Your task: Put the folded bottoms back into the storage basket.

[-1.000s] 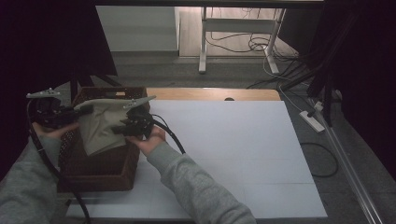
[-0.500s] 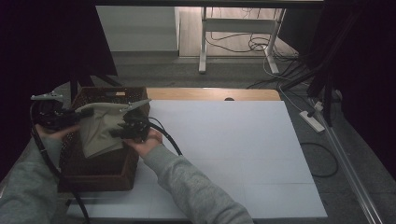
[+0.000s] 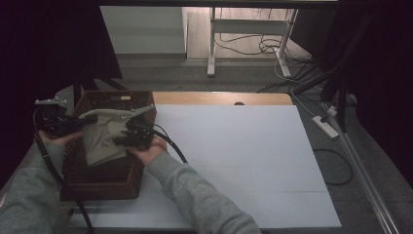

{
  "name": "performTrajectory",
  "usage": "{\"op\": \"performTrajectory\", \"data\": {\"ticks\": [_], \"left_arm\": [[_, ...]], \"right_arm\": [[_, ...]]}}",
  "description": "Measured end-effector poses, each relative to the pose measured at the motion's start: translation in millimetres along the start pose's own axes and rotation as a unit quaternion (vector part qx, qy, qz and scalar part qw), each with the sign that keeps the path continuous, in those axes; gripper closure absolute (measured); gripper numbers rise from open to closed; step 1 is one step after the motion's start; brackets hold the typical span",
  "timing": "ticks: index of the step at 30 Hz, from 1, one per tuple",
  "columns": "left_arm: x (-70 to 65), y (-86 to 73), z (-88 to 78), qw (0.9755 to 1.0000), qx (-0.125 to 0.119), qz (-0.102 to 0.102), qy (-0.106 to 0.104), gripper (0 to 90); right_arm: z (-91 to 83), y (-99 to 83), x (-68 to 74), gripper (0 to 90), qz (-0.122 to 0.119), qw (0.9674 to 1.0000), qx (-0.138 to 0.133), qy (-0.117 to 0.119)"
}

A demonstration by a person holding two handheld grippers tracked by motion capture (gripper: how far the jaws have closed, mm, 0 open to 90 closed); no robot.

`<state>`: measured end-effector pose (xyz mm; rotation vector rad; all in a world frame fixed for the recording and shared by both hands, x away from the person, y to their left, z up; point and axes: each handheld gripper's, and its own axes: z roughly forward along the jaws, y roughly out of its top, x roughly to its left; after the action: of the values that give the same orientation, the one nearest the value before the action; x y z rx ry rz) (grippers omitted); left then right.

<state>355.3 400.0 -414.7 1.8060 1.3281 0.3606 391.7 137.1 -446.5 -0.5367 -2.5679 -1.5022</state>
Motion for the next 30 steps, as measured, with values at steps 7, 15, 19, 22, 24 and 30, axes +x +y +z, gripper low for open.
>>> {"op": "performTrajectory", "data": {"ticks": [7, 15, 19, 22, 24, 30], "left_arm": [[3.5, -0.7, 8.2, 1.0000, 0.009, -0.003, -0.001, 71.3], [4.5, -1.5, 9.9, 0.9999, 0.013, -0.004, 0.003, 71.2], [4.7, -1.3, 10.5, 0.9999, 0.015, -0.004, 0.006, 71.1], [5.2, -1.2, 11.0, 0.9998, 0.015, -0.004, 0.007, 71.1], [5.6, -1.2, 11.4, 0.9998, 0.017, -0.004, 0.007, 71.0], [3.0, -0.1, 18.8, 0.9971, 0.039, -0.003, 0.065, 35.7]], "right_arm": [[4.0, -2.6, -3.2, 74.3, 0.005, 1.0000, 0.007, -0.005], [7.4, -3.5, -2.9, 73.9, 0.007, 0.9999, 0.012, -0.007], [9.1, -3.2, -1.8, 73.8, 0.005, 0.9999, 0.012, -0.009], [9.5, -3.0, -1.5, 73.7, 0.005, 0.9998, 0.014, -0.010], [9.5, -2.8, -1.5, 73.6, 0.005, 0.9998, 0.015, -0.010], [12.4, -4.8, -2.1, 39.4, 0.002, 0.9997, 0.024, -0.010]]}}
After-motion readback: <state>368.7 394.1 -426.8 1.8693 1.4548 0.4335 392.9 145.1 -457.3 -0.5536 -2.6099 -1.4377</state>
